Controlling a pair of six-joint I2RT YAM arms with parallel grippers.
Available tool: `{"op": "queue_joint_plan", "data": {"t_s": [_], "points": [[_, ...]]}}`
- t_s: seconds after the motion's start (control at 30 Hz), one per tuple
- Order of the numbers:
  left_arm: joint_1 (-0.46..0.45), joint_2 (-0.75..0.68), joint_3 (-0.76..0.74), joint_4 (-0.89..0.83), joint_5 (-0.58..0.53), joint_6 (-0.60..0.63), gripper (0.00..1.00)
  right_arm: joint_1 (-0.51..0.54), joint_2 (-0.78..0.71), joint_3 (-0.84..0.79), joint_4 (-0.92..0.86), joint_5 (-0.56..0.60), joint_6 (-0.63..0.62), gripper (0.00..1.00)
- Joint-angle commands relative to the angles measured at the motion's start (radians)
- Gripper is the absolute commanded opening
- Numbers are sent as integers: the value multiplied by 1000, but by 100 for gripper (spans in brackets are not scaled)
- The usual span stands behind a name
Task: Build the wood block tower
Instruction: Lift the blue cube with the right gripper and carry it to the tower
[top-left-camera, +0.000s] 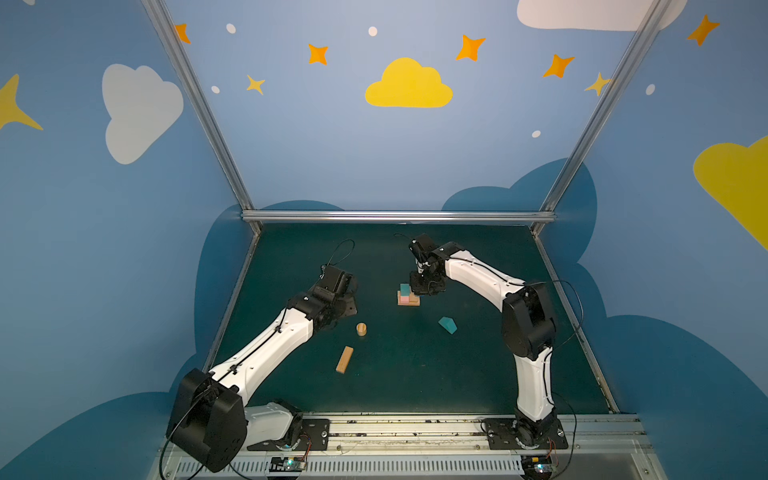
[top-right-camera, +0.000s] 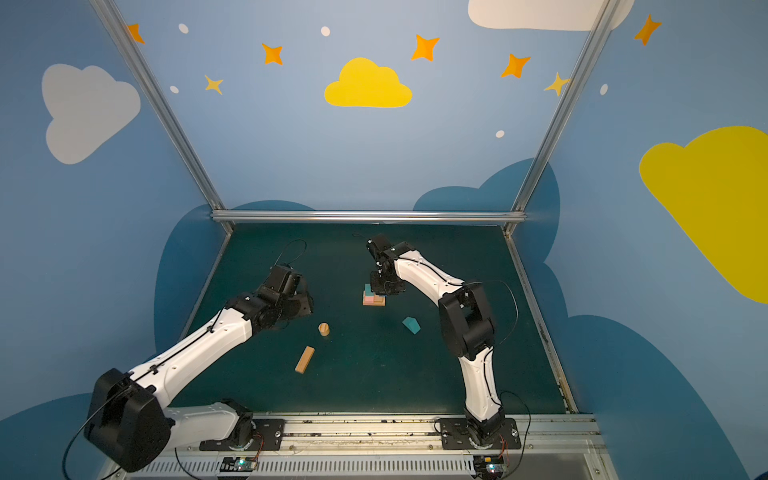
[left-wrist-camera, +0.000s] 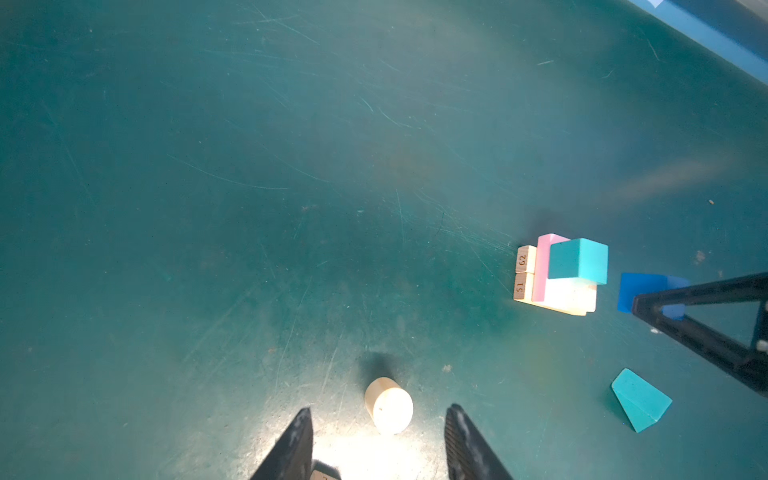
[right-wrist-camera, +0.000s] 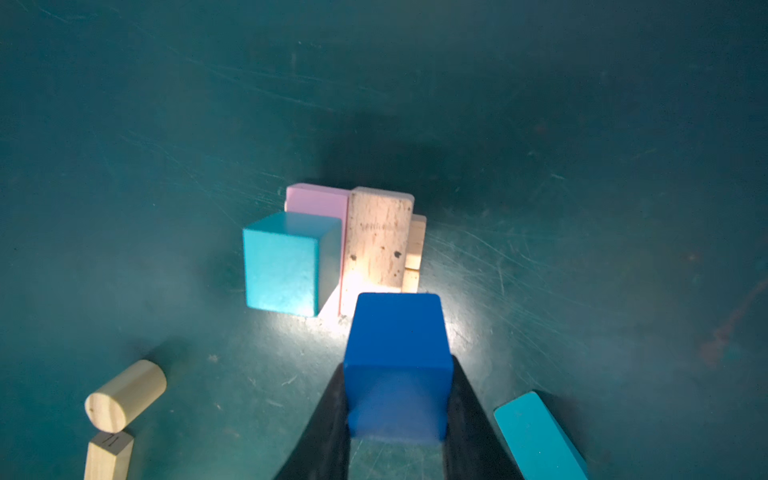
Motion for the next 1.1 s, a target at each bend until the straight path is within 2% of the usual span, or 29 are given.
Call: {"op": "queue_joint_plan", "data": {"t_s": [0.0, 1.07], "points": [[6, 8, 30, -17, -21, 18, 51, -6, 27, 37, -17, -10, -5, 19], [9, 7, 30, -22, -19, 18, 51, -24, 106, 104, -14, -39, -6, 22]]}}
